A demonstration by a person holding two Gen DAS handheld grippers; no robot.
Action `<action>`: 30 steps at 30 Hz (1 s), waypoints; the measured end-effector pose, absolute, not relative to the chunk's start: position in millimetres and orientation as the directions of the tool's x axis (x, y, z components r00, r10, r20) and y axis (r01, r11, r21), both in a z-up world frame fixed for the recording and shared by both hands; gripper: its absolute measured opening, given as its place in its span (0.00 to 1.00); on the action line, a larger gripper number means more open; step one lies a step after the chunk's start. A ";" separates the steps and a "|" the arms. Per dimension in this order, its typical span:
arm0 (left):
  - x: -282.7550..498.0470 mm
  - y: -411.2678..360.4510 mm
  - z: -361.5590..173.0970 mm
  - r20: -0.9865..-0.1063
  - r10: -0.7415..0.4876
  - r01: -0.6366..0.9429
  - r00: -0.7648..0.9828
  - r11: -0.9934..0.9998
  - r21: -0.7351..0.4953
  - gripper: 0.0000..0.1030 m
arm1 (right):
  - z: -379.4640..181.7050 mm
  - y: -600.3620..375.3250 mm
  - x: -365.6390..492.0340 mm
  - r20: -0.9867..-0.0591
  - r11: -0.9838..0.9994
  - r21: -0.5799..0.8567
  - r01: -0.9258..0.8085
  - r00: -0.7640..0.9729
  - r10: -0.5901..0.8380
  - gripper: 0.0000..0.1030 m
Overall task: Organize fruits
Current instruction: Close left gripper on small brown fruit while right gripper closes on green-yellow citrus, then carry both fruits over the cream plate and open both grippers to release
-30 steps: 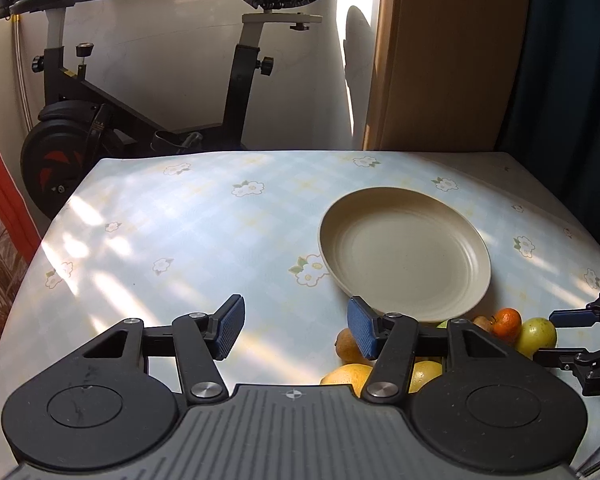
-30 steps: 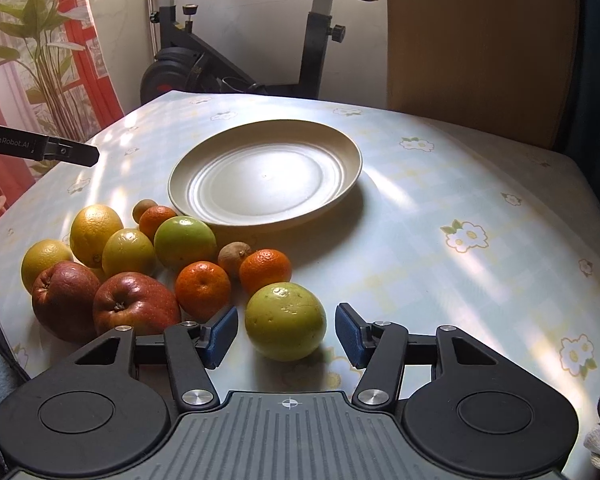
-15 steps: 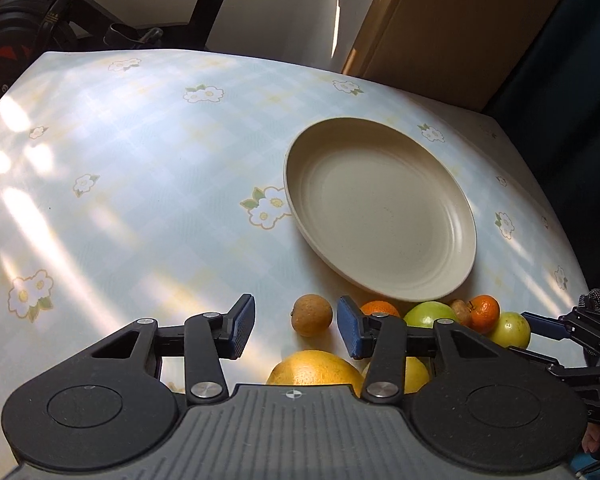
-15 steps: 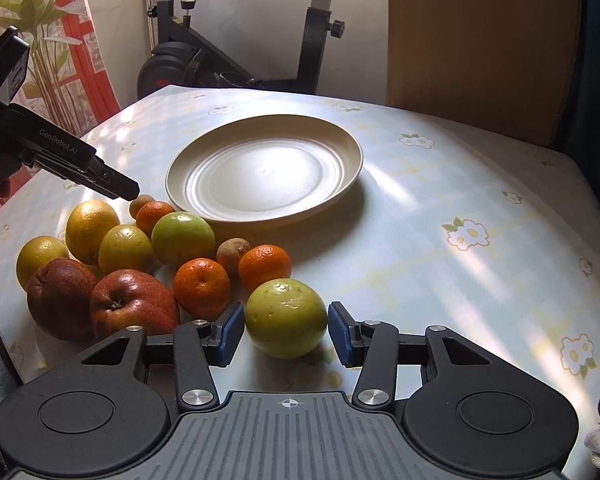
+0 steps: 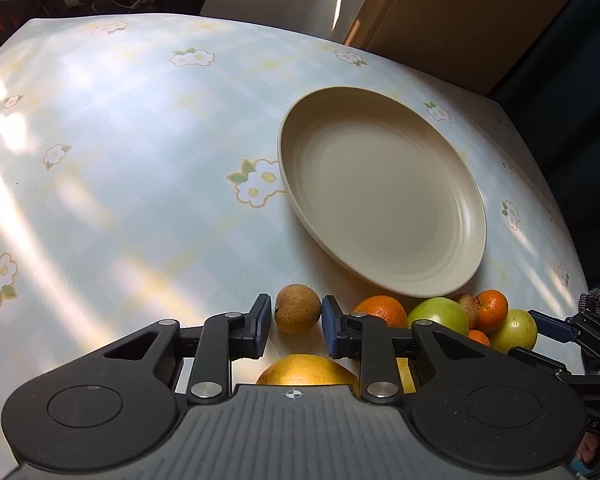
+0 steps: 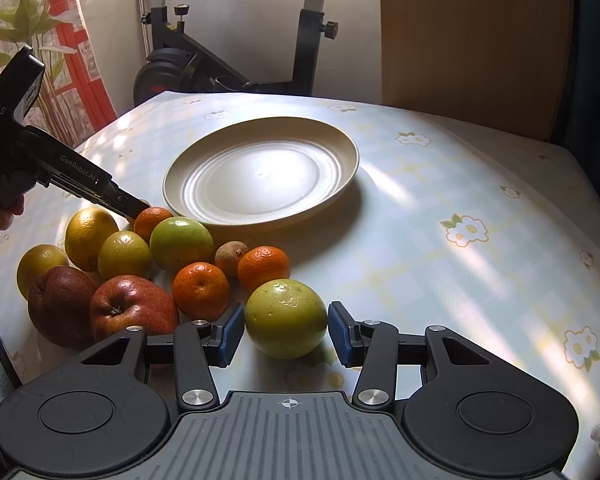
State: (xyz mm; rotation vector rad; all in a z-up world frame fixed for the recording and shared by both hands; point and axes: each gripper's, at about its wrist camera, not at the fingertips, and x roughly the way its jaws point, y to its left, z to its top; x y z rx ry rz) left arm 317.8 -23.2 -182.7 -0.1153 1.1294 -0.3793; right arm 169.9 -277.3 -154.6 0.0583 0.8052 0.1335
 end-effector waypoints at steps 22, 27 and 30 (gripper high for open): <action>329.6 -24.4 -96.8 -0.732 -0.359 0.311 0.579 0.927 -0.209 0.26 | -108.1 -299.3 206.0 -0.640 0.994 0.040 -0.106 0.761 0.107 0.40; 353.0 -41.7 -95.2 -0.721 -0.363 0.326 0.590 0.924 -0.199 0.26 | -98.3 -300.0 250.3 -0.622 0.989 0.008 -0.150 0.773 0.122 0.40; 367.6 -54.9 -102.4 -0.735 -0.362 0.336 0.574 0.922 -0.192 0.26 | -99.2 -296.3 275.2 -0.626 0.985 -0.002 -0.175 0.768 0.135 0.40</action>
